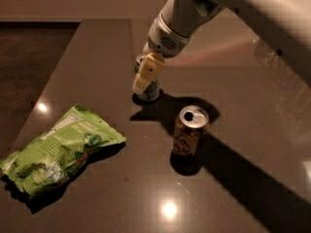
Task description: Pick 7up can
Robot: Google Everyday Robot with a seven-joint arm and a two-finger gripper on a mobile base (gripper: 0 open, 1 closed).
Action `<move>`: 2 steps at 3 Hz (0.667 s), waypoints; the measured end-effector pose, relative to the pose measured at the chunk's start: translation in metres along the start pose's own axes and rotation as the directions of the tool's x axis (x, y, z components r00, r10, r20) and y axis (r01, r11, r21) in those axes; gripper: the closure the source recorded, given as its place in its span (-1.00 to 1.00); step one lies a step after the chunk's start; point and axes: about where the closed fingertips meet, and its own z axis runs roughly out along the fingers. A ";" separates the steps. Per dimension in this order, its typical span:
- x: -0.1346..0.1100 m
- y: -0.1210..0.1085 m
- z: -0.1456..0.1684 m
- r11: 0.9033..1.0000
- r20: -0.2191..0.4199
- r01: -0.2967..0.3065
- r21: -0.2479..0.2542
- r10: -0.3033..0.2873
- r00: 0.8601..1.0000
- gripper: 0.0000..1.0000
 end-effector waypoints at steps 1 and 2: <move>-0.001 0.000 0.009 1.000 0.004 -0.016 -0.016 0.016 1.000 -0.16; -0.001 -0.001 0.007 0.999 0.012 -0.024 -0.023 0.024 1.000 0.31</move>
Offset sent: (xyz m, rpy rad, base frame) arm 0.0034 -0.0002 -0.0005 0.0336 0.0368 -0.0159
